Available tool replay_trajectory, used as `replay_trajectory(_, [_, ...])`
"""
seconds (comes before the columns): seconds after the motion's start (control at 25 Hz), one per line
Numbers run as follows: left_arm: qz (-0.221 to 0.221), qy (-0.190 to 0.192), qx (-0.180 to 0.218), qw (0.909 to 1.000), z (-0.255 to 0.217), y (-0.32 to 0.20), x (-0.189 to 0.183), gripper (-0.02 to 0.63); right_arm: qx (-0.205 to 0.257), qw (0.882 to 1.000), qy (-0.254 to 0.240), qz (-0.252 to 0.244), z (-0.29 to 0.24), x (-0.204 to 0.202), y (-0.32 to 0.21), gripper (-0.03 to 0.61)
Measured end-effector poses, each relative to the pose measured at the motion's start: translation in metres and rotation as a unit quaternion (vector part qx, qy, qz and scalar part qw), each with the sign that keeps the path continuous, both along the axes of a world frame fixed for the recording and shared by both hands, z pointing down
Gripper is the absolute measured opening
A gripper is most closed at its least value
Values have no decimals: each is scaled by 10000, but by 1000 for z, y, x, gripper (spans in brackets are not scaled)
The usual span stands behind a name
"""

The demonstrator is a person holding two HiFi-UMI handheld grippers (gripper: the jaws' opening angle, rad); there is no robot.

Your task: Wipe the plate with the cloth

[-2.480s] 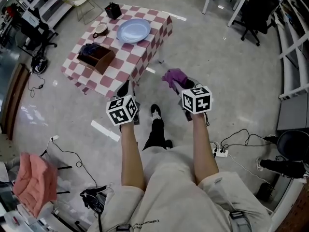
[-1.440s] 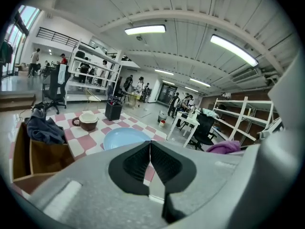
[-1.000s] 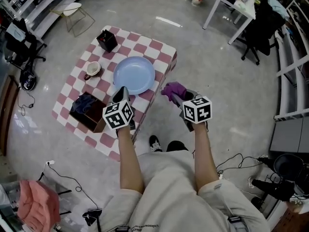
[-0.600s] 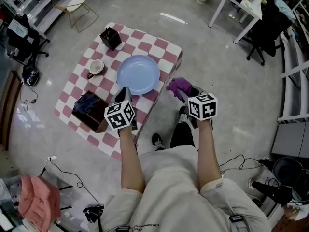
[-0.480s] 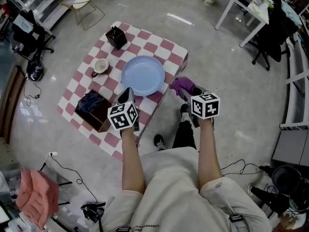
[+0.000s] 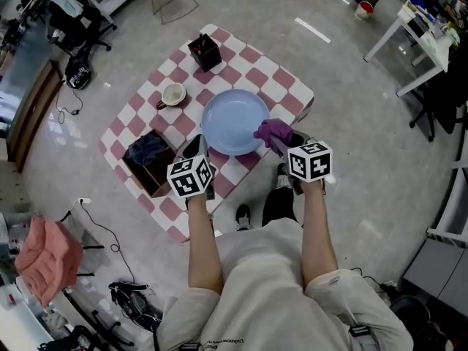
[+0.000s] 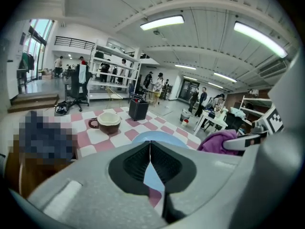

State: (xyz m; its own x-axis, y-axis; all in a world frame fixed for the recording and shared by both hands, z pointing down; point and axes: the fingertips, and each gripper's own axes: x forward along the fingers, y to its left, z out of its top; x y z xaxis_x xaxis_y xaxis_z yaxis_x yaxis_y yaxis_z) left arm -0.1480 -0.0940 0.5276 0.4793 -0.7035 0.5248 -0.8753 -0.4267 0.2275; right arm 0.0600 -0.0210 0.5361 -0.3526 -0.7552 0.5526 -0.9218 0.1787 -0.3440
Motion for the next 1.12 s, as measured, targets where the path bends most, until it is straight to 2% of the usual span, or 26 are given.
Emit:
replay_trajectory(0.28, [-949, 61, 143, 9954, 6, -39, 14, 11, -41, 9988, -140, -476, 5, 50, -70, 127])
replay_trajectory(0.48, [-1488, -22, 80, 9888, 6, -54, 27, 11, -154, 9931, -277, -1129, 8, 58, -112, 127])
replay_trajectory(0.6, [-1776, 16, 171, 9840, 0, -54, 33, 11, -12, 9929, -302, -1154, 5, 61, -143, 127])
replay_trajectory(0.76, [-2224, -196, -146, 9746, 7, -33, 21, 11, -144, 9825, -604, -1757, 9, 36, -159, 127])
replay_trajectory(0.84, [-2490, -149, -262, 9680, 10, -24, 12, 11, -189, 9761, -615, -2074, 10, 24, -160, 127])
replay_trajectory(1.0, [-3048, -47, -311, 9519, 16, -5, -5, 11, -185, 9636, -351, -2645, 13, 4, -161, 127])
replay_trajectory(1.12, [-3256, 115, -402, 9446, 24, 11, -9, 11, -134, 9539, 41, -2999, 15, -5, -156, 127])
